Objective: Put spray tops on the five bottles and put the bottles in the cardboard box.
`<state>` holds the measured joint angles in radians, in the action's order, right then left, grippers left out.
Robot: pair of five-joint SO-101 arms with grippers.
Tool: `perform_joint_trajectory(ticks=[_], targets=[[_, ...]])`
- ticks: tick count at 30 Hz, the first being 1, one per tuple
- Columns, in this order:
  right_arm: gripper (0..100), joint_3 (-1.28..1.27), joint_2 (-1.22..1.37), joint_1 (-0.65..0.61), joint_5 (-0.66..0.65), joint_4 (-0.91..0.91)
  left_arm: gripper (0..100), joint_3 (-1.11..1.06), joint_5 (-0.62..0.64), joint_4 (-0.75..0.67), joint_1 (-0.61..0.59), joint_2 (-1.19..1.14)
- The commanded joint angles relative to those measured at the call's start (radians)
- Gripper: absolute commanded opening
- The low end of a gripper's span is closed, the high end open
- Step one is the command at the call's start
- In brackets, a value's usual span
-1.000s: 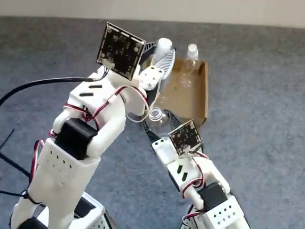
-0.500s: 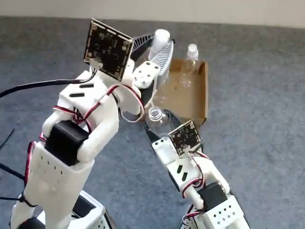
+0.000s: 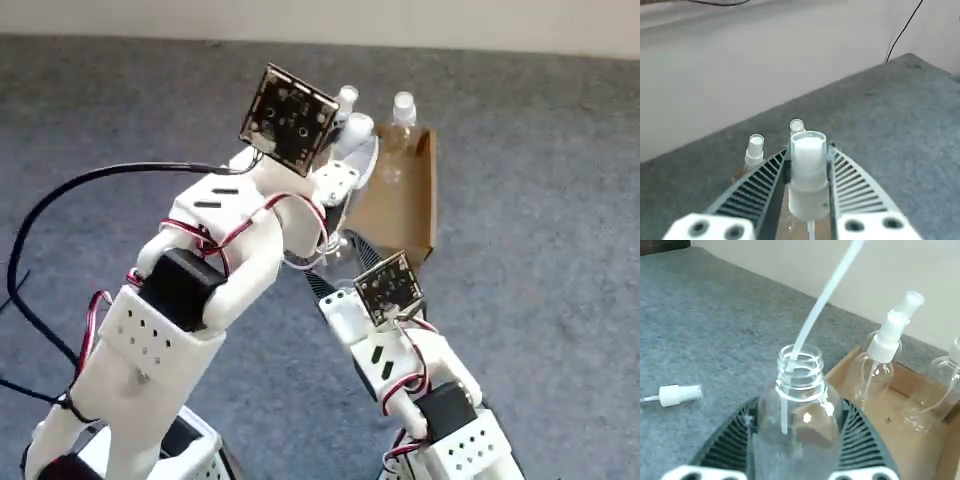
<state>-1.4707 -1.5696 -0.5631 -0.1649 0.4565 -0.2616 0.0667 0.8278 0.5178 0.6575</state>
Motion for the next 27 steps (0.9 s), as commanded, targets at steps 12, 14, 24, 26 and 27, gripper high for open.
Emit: perform_joint_trajectory(ticks=[12,14,24,26,27], targets=[[0.3,0.015,-0.01,0.067,0.094,-0.024,5,-0.354,-0.002,-0.037,0.016,0.265],[0.3,0.015,-0.01,0.067,0.094,-0.024,8,-0.357,0.0,-0.035,0.016,0.265],[0.3,0.015,-0.007,0.067,0.091,-0.024,16,-0.243,-0.006,0.005,0.008,0.271],[0.3,0.013,-0.007,0.067,0.091,-0.024,16,-0.197,-0.008,0.02,0.005,0.266],[0.3,0.013,-0.007,0.067,0.091,-0.024,16,-0.182,-0.008,0.021,-0.007,0.265]])
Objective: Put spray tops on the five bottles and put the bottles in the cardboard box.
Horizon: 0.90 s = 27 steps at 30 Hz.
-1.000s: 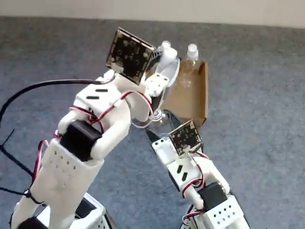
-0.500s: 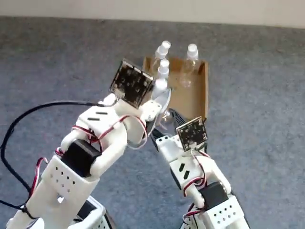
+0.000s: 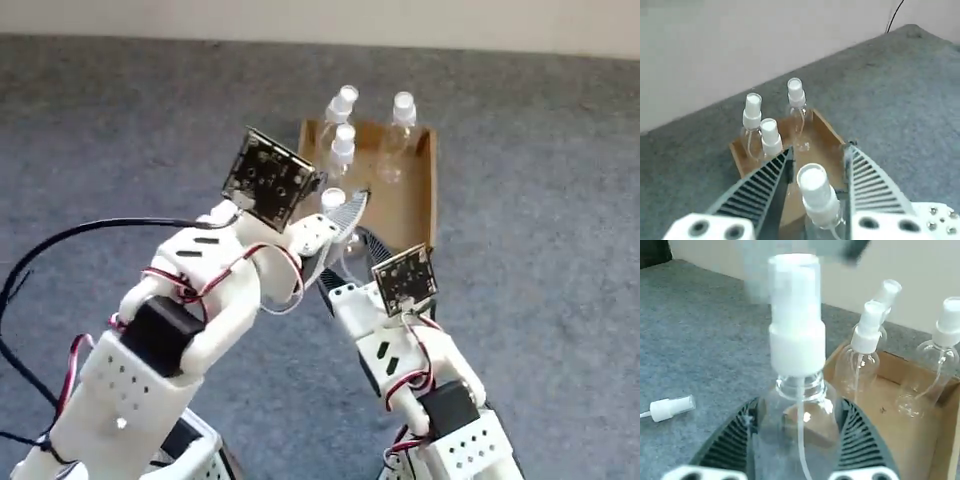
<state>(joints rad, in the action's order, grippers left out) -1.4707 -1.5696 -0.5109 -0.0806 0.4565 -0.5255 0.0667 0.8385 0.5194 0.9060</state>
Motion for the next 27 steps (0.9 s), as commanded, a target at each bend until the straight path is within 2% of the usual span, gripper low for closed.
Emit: perform_joint_trajectory(ticks=[1,7,18,22,25,27], targets=[[0.3,0.013,-0.008,0.015,0.006,-0.024,16,0.09,-0.008,0.008,-0.035,0.016],[0.3,0.013,-0.01,0.015,0.005,-0.024,16,0.064,-0.009,0.018,-0.082,-0.019],[0.3,0.013,-0.012,0.015,0.005,-0.024,16,-0.01,-0.011,0.011,-0.03,-0.128],[0.3,0.013,-0.012,0.015,0.005,-0.024,16,-0.008,-0.011,0.009,0.025,-0.148],[0.3,0.013,-0.012,0.019,0.005,-0.024,16,-0.002,-0.018,0.009,0.012,-0.133],[0.3,0.015,-0.007,0.021,0.003,-0.024,16,0.03,-0.069,0.017,-0.019,-0.101]])
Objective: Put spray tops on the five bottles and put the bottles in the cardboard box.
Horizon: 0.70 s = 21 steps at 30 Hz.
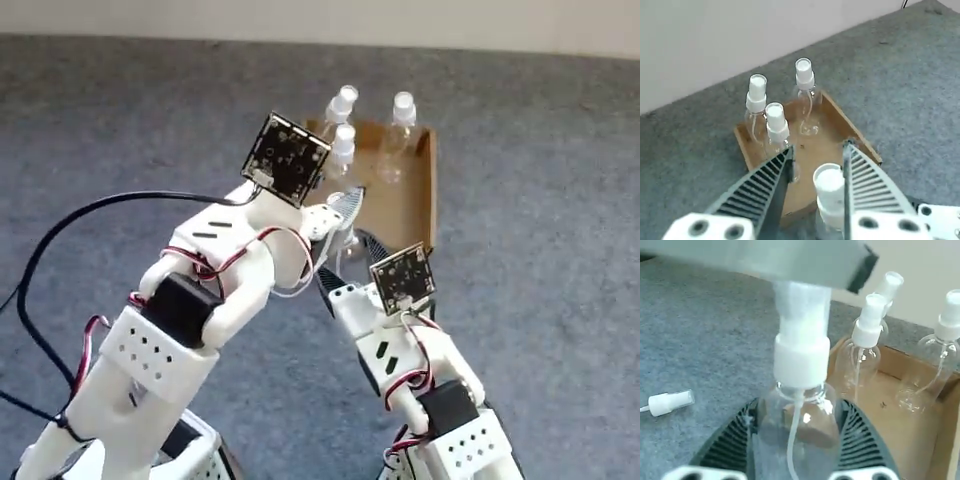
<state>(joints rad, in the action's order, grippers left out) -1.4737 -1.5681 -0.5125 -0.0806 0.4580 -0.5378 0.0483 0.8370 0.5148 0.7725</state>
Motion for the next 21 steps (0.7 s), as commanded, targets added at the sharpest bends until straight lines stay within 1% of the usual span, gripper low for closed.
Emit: perform_joint_trajectory(ticks=[1,3,6,10,14,18,21], targets=[[0.3,0.019,-0.008,0.025,0.003,-0.025,16,0.051,-0.075,0.02,-0.031,0.053],[0.3,0.045,-0.007,0.048,0.003,-0.025,16,0.071,-0.104,0.054,-0.059,0.108],[0.3,0.107,-0.005,0.11,0.003,-0.025,16,0.094,-0.109,0.132,-0.104,0.216],[0.3,0.205,0.059,0.148,0.003,-0.022,16,0.056,-0.112,0.204,-0.173,0.335],[0.3,0.381,0.3,0.145,0.003,0.028,16,-0.097,-0.112,0.206,-0.226,0.418],[0.3,0.615,0.59,0.142,0.014,0.094,17,-0.314,-0.11,0.193,-0.222,0.47],[0.3,0.792,0.774,0.142,0.092,0.163,23,-0.45,-0.107,0.103,-0.194,0.51]])
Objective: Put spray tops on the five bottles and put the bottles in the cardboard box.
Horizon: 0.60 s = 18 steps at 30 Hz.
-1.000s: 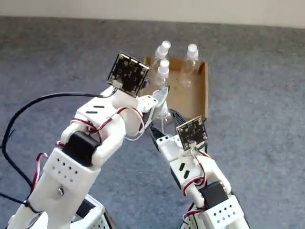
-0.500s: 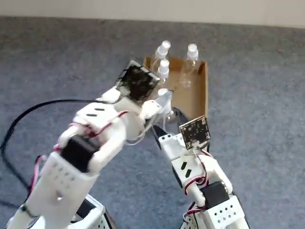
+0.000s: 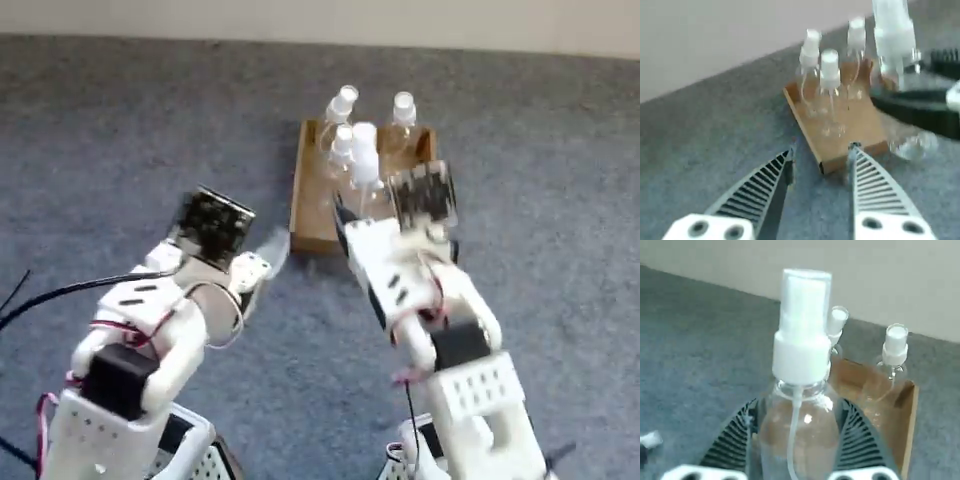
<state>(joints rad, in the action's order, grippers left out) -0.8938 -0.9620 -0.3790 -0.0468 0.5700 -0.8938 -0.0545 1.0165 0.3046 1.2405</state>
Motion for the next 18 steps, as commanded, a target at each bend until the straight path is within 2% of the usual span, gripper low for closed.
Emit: perform_joint_trajectory(ticks=[1,6,12,18], targets=[[0.3,0.268,0.223,0.005,0.078,0.079,23,-0.124,-0.003,-0.101,0.025,0.056],[0.3,0.473,0.409,-0.088,0.121,0.188,23,-0.16,-0.003,-0.14,0.077,0.097],[0.3,0.584,0.449,-0.183,0.152,0.389,23,-0.209,-0.008,-0.213,0.076,0.097],[0.3,0.671,0.447,-0.185,0.146,0.588,23,-0.283,-0.009,-0.299,-0.016,0.097]])
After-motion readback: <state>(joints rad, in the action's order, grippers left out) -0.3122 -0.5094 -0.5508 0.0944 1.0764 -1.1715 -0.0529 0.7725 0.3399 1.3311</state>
